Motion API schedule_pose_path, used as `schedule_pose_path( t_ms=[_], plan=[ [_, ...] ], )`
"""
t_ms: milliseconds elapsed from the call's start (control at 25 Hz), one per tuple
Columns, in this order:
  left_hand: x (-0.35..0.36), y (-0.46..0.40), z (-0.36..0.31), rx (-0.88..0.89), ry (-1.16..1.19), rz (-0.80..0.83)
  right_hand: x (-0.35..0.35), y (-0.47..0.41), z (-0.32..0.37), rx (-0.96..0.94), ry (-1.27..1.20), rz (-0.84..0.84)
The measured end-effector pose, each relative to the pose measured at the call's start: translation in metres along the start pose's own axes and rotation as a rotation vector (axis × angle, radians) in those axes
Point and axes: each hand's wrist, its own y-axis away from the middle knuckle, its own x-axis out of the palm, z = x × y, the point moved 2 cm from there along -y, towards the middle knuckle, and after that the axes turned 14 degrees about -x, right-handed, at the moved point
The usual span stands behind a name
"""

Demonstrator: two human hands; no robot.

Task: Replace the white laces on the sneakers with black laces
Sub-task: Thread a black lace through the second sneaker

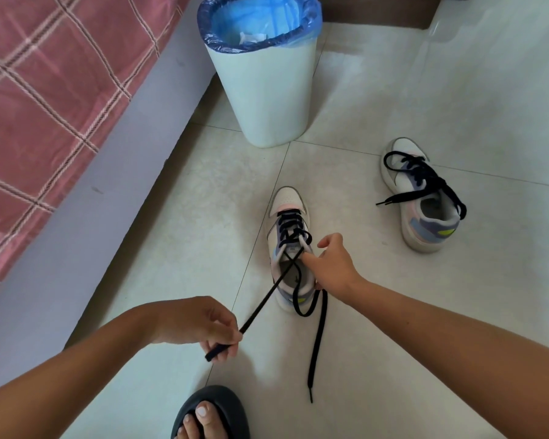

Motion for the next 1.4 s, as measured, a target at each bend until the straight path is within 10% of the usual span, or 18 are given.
schedule_pose_path(
  t_ms=[120,320,600,760,1400],
  plan=[
    [0.008,-0.009,-0.013,-0.035,-0.152,-0.012,-0.005,-0.001,0.003,-0.024,0.129,0.112],
    [-0.009,-0.043,-0.063,0.024,-0.225,-0.837,-0.007,-0.003,0.010,-0.220,0.314,0.103],
    [-0.013,-0.072,-0.092,-0.046,0.038,-0.861,-0.007,-0.002,0.009,-0.245,0.255,0.062],
    [0.001,-0.061,-0.094,0.088,-0.307,-1.150,-0.008,-0.001,0.001,-0.321,0.386,0.105],
    [0.006,-0.064,-0.071,0.226,0.105,-0.826,0.005,-0.003,0.006,-0.162,0.196,-0.015]
  ],
)
